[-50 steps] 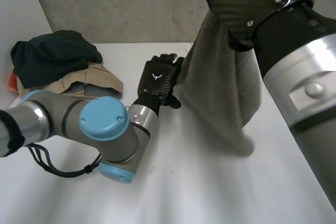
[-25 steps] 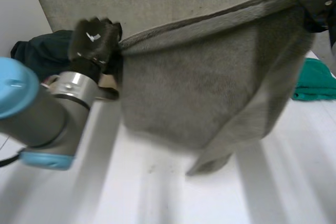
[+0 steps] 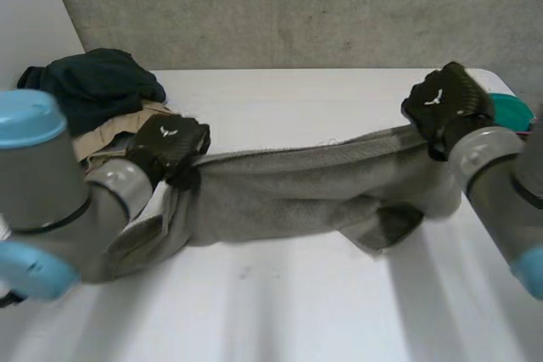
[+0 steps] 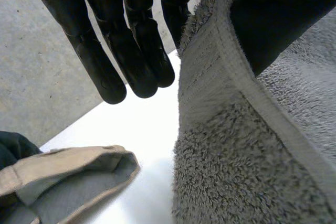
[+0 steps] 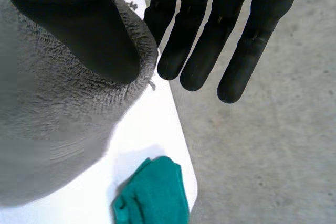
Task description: Fold the laundry.
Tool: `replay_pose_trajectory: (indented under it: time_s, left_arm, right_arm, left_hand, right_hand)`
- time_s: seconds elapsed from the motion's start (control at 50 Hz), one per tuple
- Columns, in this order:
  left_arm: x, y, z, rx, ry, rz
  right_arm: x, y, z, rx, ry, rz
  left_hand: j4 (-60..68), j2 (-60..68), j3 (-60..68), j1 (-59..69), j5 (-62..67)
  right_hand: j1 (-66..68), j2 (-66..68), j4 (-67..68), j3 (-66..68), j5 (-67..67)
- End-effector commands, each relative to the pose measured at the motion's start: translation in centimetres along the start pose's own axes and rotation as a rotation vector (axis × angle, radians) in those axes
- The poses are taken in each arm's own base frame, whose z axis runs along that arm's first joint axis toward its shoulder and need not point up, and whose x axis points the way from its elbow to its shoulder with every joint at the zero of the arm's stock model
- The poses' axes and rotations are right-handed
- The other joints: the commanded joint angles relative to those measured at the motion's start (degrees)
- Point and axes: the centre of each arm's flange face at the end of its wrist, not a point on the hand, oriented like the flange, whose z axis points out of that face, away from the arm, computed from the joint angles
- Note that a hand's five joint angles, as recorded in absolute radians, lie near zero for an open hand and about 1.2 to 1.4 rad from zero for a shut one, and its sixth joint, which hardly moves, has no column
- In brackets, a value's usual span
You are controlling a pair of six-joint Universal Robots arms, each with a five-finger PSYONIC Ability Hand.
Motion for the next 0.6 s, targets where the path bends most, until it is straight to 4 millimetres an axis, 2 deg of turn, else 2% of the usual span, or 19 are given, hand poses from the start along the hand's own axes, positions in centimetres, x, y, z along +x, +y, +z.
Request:
replay_pose_trajectory:
  time_s: [0.02,0.04,0.06,0.08,0.12,0.16,0.22,0.26,0.3,0.32,0.36,0.38,0.42,0.44,0.46,0.52,0.54,0.6]
  left_arm:
    - [-3.4,-6.5,6.2,0.311,-0.131,0.060]
    - [-3.9,-7.7,6.5,0.368,-0.155,0.069]
    - [-4.3,-8.9,6.7,0.430,-0.181,0.078]
    - [-5.2,-11.3,6.9,0.563,-0.237,0.097]
    - [-6.1,-13.4,6.9,0.701,-0.300,0.116]
    - [-6.5,-15.4,6.4,0.841,-0.358,0.131]
    - [-6.3,-16.1,5.4,0.898,-0.374,0.135]
    - [-5.9,-15.4,4.5,0.866,-0.361,0.132]
    - [-5.5,-14.4,4.1,0.827,-0.348,0.128]
    - [-4.9,-12.9,3.8,0.776,-0.332,0.121]
    - [-4.3,-11.2,3.7,0.724,-0.313,0.116]
    - [-3.5,-9.1,3.5,0.662,-0.293,0.109]
    - [-3.0,-7.5,3.4,0.613,-0.279,0.107]
    - [-2.7,-6.7,3.4,0.588,-0.272,0.106]
    - [-2.2,-4.9,3.3,0.534,-0.257,0.107]
    - [-1.2,-2.3,3.0,0.456,-0.233,0.107]
    - [-0.7,-0.6,2.9,0.405,-0.218,0.106]
    - [0.2,2.5,3.0,0.314,-0.192,0.113]
  right_arm:
    - [2.4,-2.3,5.7,0.127,0.182,0.053]
    - [4.3,-3.6,6.7,0.203,0.286,0.085]
    - [5.3,-4.3,7.0,0.249,0.344,0.102]
    - [6.3,-5.0,7.2,0.295,0.404,0.117]
    - [9.1,-6.8,7.4,0.430,0.577,0.145]
    - [10.1,-7.6,7.2,0.513,0.664,0.148]
    - [10.6,-8.3,6.6,0.609,0.742,0.140]
    - [10.0,-8.0,6.4,0.622,0.718,0.126]
    - [8.3,-7.1,6.3,0.607,0.645,0.108]
    - [7.5,-6.7,6.3,0.599,0.615,0.104]
    - [5.2,-5.2,6.3,0.560,0.535,0.098]
    - [4.4,-4.7,6.1,0.546,0.509,0.096]
    - [2.6,-3.4,5.5,0.509,0.449,0.095]
    - [2.0,-3.0,5.3,0.493,0.431,0.094]
    - [1.5,-2.6,5.0,0.481,0.415,0.094]
    - [-1.0,-0.6,4.3,0.411,0.330,0.093]
    - [-1.5,-0.2,4.1,0.393,0.309,0.091]
    - [-3.4,1.5,3.5,0.314,0.213,0.097]
  left_hand:
    - [11.37,11.45,11.66,14.58,15.22]
    - [11.37,11.45,11.66,14.58,15.22]
    - [11.37,11.45,11.66,14.58,15.22]
    - [11.37,11.45,11.66,14.58,15.22]
    - [11.37,11.45,11.66,14.58,15.22]
    - [11.37,11.45,11.66,14.58,15.22]
    - [11.37,11.45,11.66,14.58,15.22]
    - [11.37,11.45,11.66,14.58,15.22]
    - [11.37,11.45,11.66,14.58,15.22]
    - [11.37,11.45,11.66,14.58,15.22]
    - [11.37,11.45,11.66,14.58,15.22]
    - [11.37,11.45,11.66,14.58,15.22]
    - [10.90,10.97,11.18,14.10,14.74]
    - [10.39,10.47,10.68,13.60,14.24]
    - [8.56,8.63,8.84,11.76,12.40]
    - [4.01,4.09,4.30,7.22,7.86]
    - [1.00,1.07,1.28,4.20,4.85]
    - [-4.39,-4.32,-4.11,-1.19,-0.55]
  right_hand:
    - [14.74,12.29,11.20,11.53,13.98]
    - [14.74,12.29,11.20,11.53,13.98]
    - [14.74,12.29,11.20,11.53,13.98]
    - [14.74,12.29,11.20,11.53,13.98]
    - [14.74,12.29,11.20,11.53,13.98]
    - [14.74,12.29,11.20,11.53,13.98]
    - [14.74,12.29,11.20,11.53,13.98]
    - [14.74,12.29,11.20,11.53,13.98]
    - [14.74,12.29,11.20,11.53,13.98]
    - [14.74,12.29,11.20,11.53,13.98]
    - [14.74,12.29,11.20,11.53,13.98]
    - [14.74,12.29,11.20,11.53,13.98]
    - [14.74,12.29,11.20,11.53,13.98]
    - [14.74,12.29,11.20,11.53,13.98]
    - [14.74,12.29,11.20,11.53,13.98]
    - [14.74,12.29,11.20,11.53,13.98]
    - [14.74,12.29,11.20,11.53,13.98]
    - [14.74,12.29,11.20,11.53,13.98]
